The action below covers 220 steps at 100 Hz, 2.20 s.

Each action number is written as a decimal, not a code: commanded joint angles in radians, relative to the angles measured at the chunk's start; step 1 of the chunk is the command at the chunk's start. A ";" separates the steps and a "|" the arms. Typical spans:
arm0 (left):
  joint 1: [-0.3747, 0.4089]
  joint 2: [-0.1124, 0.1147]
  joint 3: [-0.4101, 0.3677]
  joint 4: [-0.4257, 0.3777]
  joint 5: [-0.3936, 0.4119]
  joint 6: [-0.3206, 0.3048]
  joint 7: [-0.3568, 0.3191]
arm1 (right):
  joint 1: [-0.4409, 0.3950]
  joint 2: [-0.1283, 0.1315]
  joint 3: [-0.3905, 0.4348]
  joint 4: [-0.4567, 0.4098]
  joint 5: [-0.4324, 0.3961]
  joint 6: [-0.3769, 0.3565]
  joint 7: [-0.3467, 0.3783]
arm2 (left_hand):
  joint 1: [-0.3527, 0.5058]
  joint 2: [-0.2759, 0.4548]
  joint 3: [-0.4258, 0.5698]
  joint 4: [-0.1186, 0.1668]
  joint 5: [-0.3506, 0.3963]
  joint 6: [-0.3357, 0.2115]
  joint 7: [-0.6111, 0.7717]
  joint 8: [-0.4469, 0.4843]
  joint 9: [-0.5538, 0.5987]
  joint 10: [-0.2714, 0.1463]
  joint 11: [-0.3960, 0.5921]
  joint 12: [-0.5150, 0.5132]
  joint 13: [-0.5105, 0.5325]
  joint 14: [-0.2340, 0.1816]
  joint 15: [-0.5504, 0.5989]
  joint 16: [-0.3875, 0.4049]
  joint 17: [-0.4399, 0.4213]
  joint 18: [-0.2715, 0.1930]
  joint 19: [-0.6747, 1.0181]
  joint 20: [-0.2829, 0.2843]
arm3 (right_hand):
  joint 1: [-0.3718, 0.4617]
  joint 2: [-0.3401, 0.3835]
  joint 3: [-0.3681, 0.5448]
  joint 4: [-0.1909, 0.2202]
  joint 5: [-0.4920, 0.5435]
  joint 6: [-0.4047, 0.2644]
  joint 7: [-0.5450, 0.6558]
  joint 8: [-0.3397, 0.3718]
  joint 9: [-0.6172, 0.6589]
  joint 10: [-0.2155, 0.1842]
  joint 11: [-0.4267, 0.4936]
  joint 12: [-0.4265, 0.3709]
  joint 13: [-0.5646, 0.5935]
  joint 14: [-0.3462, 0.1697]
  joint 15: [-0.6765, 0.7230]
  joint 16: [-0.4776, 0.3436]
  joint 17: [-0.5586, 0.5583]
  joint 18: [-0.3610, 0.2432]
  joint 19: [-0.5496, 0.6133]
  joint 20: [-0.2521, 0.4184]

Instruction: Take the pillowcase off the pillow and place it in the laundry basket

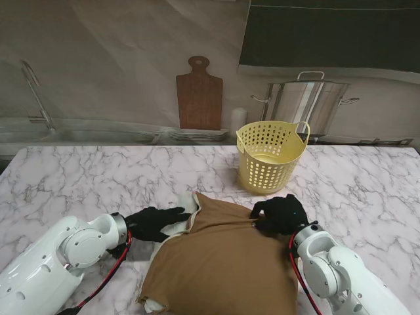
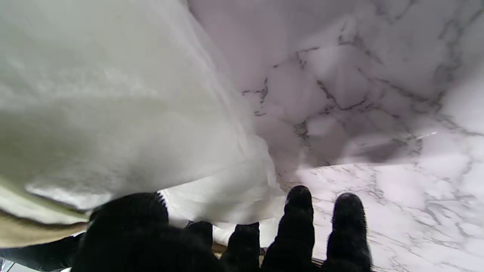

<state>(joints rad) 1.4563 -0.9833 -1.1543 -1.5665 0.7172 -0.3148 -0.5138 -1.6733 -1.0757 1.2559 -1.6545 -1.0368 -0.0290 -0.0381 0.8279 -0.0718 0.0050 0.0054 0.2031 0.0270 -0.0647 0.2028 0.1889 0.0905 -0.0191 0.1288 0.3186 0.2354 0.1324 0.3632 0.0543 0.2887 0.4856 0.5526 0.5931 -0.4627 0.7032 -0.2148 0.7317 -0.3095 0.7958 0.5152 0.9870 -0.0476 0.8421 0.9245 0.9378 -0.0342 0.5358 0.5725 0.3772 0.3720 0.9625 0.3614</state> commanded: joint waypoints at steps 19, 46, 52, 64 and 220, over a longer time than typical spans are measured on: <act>0.009 0.014 0.013 0.022 0.001 0.007 -0.051 | -0.068 0.022 0.060 0.020 -0.052 0.040 -0.006 | 0.010 -0.120 -0.029 -0.019 0.024 0.034 0.060 0.013 -0.015 0.012 0.017 0.008 -0.024 -0.023 -0.011 -0.010 0.003 -0.005 -0.168 0.022 | 0.220 0.015 0.216 0.069 0.113 0.027 0.141 0.093 0.059 0.049 0.121 0.038 0.081 0.059 0.143 0.077 0.037 -0.059 0.048 0.023; 0.003 0.016 0.018 0.021 -0.003 0.008 -0.067 | -0.112 0.020 0.096 0.000 -0.074 0.057 -0.023 | 0.006 -0.117 -0.029 -0.019 0.021 0.032 0.059 0.013 -0.019 0.011 0.017 0.007 -0.028 -0.022 -0.013 -0.011 0.004 -0.006 -0.178 0.026 | 0.218 0.018 0.216 0.066 0.109 0.031 0.133 0.094 0.056 0.050 0.118 0.036 0.076 0.059 0.141 0.078 0.038 -0.061 0.056 0.021; 0.002 0.016 0.020 0.021 -0.003 0.008 -0.067 | -0.108 0.020 0.091 0.005 -0.072 0.054 -0.028 | 0.004 -0.116 -0.029 -0.019 0.020 0.032 0.059 0.013 -0.019 0.011 0.017 0.007 -0.028 -0.022 -0.013 -0.011 0.005 -0.006 -0.180 0.027 | 0.217 0.020 0.213 0.065 0.107 0.030 0.132 0.094 0.054 0.047 0.117 0.036 0.076 0.056 0.140 0.078 0.038 -0.061 0.057 0.021; 0.000 0.016 0.024 0.018 0.003 0.007 -0.064 | -0.085 0.020 0.063 0.022 -0.060 0.045 -0.036 | 0.003 -0.114 -0.029 -0.019 0.018 0.033 0.058 0.013 -0.020 0.013 0.016 0.007 -0.029 -0.023 -0.013 -0.011 0.006 -0.007 -0.183 0.030 | 0.217 0.026 0.204 0.064 0.099 0.028 0.127 0.092 0.051 0.041 0.113 0.033 0.074 0.054 0.135 0.076 0.037 -0.058 0.061 0.020; -0.027 0.005 0.030 -0.031 0.034 0.015 -0.023 | -0.080 0.020 -0.134 -0.106 0.024 0.104 0.063 | -0.002 -0.071 -0.032 -0.021 -0.004 0.043 0.055 0.009 -0.016 0.028 0.016 0.012 -0.022 -0.024 -0.009 -0.008 0.012 -0.006 -0.186 0.048 | 0.120 0.022 -0.010 0.166 -0.440 0.140 -0.422 0.187 -0.397 0.078 -0.209 -0.465 0.300 0.062 0.180 0.028 0.392 -0.088 0.418 0.186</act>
<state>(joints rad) 1.4169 -0.9765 -1.1206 -1.5906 0.7519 -0.2956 -0.5286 -1.7702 -1.0398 1.1381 -1.8070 -1.0158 0.0723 0.0143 0.8338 -0.1130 -0.0080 0.0049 0.2139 0.0743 -0.0240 0.2039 0.1932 0.1199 0.0029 0.1317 0.3083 0.2344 0.1276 0.3632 0.0654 0.2862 0.4853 0.5817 0.5104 -0.4852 0.3905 -0.1159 0.2527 -0.1131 0.3102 0.6769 0.5320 0.0842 0.5416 0.4150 1.0101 0.2744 0.4295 0.4976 0.6936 0.4099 1.2848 0.5556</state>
